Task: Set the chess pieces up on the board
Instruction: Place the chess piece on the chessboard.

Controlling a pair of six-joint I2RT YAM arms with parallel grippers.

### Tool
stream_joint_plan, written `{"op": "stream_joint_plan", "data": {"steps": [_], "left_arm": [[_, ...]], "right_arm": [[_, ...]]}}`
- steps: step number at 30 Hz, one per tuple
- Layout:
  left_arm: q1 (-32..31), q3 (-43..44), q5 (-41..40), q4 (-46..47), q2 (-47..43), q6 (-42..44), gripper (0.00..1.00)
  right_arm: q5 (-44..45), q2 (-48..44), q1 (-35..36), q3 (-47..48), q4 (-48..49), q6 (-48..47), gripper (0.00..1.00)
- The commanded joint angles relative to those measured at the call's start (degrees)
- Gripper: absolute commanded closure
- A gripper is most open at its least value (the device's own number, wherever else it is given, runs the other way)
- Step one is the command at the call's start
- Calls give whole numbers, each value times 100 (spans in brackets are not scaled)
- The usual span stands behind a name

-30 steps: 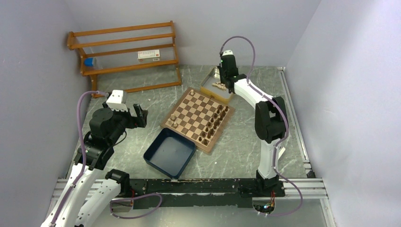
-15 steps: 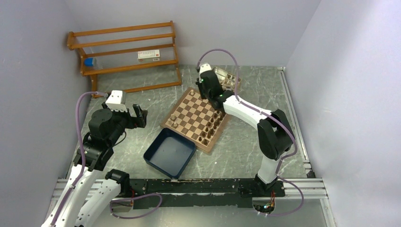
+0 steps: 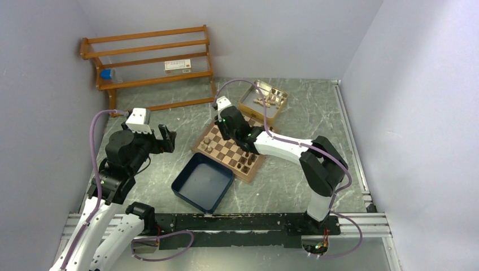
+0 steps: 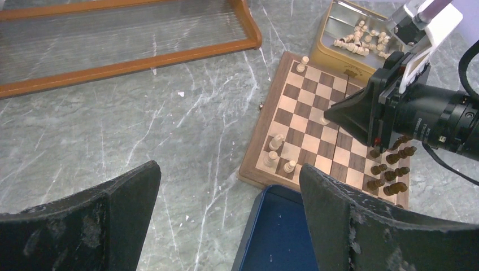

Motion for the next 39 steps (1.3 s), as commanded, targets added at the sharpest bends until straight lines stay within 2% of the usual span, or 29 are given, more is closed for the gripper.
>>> {"op": "stream_joint_plan", "data": {"steps": [1, 17, 39], "left_arm": [[40, 24, 35, 52, -51, -2, 3], [40, 24, 24, 52, -54, 6, 3], [40, 24, 21, 56, -55, -4, 3]], "right_arm": [[4, 131, 222, -82, 543, 77, 85], [14, 777, 521, 179, 541, 79, 85], [35, 1080, 662, 426, 150, 85, 85]]}}
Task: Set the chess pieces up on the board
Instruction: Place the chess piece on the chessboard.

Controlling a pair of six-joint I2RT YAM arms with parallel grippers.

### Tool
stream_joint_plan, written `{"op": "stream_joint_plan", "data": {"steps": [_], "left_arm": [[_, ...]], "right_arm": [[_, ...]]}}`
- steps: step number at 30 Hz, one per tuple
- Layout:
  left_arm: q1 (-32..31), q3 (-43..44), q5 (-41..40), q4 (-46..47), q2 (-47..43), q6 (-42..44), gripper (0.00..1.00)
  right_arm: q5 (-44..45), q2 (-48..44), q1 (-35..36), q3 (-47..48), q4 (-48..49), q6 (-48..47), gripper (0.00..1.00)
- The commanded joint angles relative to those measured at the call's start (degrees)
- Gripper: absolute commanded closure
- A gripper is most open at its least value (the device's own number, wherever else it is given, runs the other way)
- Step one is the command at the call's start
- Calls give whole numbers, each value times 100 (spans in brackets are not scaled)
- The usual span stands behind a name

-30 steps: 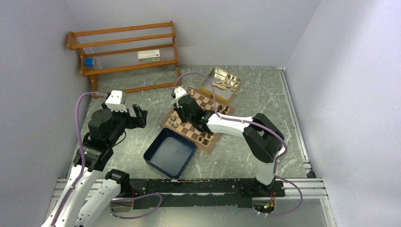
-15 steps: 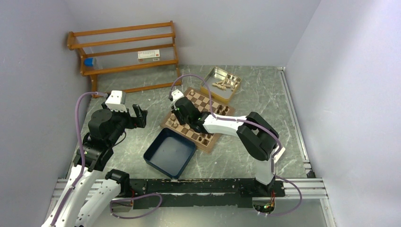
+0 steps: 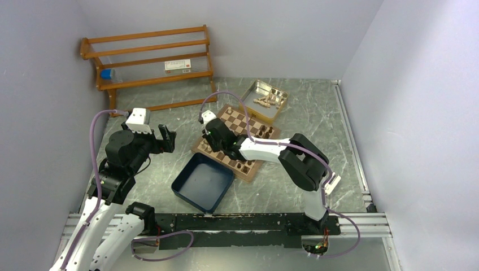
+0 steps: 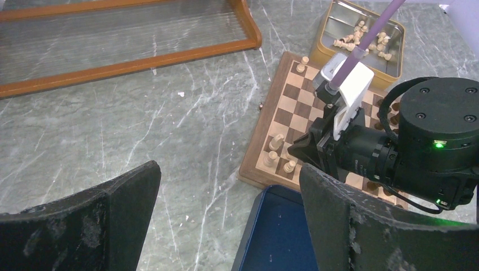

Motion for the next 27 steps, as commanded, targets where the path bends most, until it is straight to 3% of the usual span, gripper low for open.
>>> {"op": "stream_joint_plan", "data": {"steps": [1, 27], "left_arm": [[40, 24, 24, 60, -59, -7, 3], [40, 20, 7, 45, -80, -5, 3]], "right_arm": [[132, 138, 50, 227, -140, 28, 85], [330, 326, 111, 449, -453, 37, 80]]}}
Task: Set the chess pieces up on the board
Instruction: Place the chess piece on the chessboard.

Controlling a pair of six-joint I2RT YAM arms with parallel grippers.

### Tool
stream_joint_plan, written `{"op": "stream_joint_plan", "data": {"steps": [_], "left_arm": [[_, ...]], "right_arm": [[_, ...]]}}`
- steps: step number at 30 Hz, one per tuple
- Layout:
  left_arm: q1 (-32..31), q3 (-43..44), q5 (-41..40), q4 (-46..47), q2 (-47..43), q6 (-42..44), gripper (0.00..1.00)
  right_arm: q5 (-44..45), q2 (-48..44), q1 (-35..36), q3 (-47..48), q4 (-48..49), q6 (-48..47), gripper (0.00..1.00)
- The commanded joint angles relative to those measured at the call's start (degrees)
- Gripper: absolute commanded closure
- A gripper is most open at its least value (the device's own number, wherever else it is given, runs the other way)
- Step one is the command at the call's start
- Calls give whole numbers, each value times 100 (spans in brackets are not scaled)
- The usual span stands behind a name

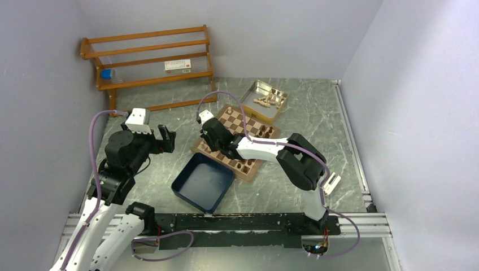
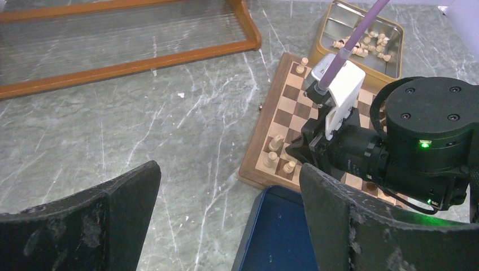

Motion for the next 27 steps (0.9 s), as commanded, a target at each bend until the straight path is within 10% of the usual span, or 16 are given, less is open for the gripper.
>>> {"op": "stream_joint_plan", "data": {"steps": [1, 27], "left_arm": [[40, 24, 7, 45, -49, -6, 3], [40, 24, 21, 52, -81, -9, 3]], "right_arm": [[149, 155, 41, 132, -112, 37, 80], [151, 191, 44, 235, -288, 98, 73]]}}
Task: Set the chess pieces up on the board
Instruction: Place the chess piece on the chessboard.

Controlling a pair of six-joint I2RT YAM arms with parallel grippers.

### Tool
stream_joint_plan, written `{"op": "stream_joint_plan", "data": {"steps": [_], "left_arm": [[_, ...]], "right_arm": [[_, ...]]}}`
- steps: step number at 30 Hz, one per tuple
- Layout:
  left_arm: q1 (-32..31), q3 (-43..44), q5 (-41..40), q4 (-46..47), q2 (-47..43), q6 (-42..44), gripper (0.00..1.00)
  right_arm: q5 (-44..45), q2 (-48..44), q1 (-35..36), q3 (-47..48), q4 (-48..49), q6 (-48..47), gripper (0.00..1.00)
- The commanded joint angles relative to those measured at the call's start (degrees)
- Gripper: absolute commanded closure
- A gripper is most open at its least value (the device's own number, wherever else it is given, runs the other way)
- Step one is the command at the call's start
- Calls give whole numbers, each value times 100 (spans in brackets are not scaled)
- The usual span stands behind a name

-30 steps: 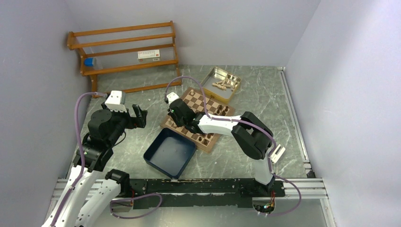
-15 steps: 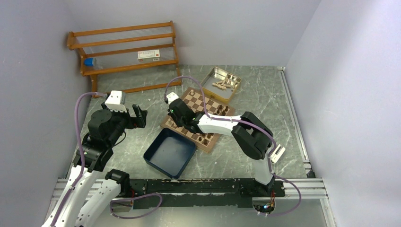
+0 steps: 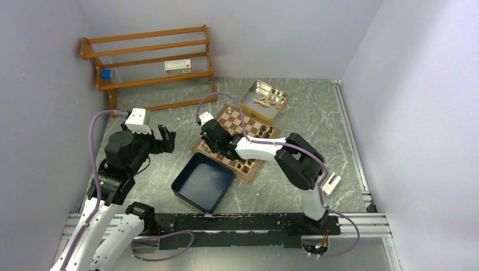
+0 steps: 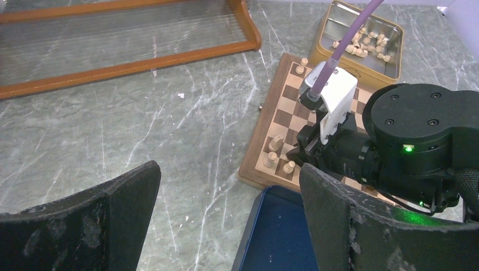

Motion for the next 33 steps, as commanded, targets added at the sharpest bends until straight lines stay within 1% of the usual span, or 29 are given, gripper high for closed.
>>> {"op": "stream_joint_plan", "data": {"steps": [1, 12, 20, 30, 33], "left_arm": [[40, 20, 19, 53, -63, -15, 3], [40, 15, 31, 63, -76, -5, 3], [40, 7, 39, 72, -66, -2, 3], [40, 0, 62, 89, -67, -16, 3], [40, -2, 96, 94, -62, -4, 3]], "right_arm": [[53, 108, 27, 176, -17, 52, 73], [58, 77, 21, 247, -25, 35, 70], [239, -91, 19, 305, -135, -32, 69], [231, -689, -3, 364, -186, -42, 63], [267, -829, -121, 405, -198, -14, 58]]}}
